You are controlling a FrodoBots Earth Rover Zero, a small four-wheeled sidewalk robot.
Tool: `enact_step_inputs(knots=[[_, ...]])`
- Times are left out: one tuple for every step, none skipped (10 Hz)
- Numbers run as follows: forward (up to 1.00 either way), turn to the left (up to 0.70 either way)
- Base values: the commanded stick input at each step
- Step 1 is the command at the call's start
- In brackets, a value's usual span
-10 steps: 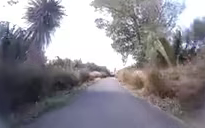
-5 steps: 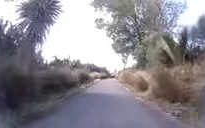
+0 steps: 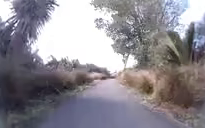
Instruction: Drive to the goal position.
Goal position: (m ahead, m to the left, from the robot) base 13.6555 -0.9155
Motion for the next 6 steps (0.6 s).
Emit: enact_step_inputs(knots=[[0.85,0.0],[0.85,0.0],[0.85,0.0],[0.85,0.0],[0.85,0.0],[0.85,0.0]])
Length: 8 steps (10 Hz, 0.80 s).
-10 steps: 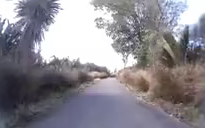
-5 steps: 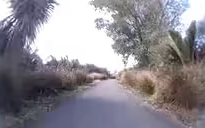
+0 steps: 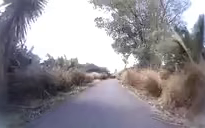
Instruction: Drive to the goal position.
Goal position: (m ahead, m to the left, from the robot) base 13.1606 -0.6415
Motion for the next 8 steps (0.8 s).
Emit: enact_step_inputs(knots=[[0.85,0.0],[0.85,0.0],[0.85,0.0],[0.85,0.0],[0.85,0.0],[0.85,0.0],[0.85,0.0],[0.85,0.0]])
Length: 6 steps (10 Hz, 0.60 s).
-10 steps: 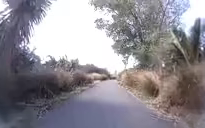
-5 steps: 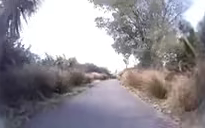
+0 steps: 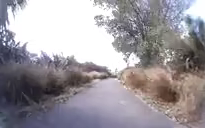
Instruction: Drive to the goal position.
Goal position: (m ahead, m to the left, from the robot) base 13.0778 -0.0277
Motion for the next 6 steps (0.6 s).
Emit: enact_step_inputs(knots=[[0.85,0.0],[0.85,0.0],[0.85,0.0],[0.85,0.0],[0.85,0.0],[0.85,0.0]])
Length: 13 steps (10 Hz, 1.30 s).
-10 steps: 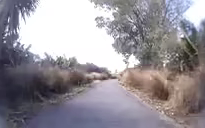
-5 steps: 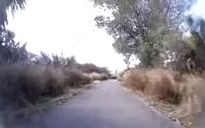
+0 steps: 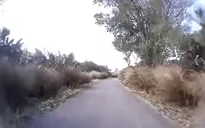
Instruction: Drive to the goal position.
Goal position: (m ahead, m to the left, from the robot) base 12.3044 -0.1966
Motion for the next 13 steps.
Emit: enact_step_inputs(knots=[[0.85,0.0],[0.85,0.0],[0.85,0.0],[0.85,0.0],[0.85,0.0],[0.85,0.0],[0.85,0.0],[0.85,0.0],[0.85,0.0],[0.85,0.0],[0.85,0.0],[0.85,0.0],[0.85,0.0]])
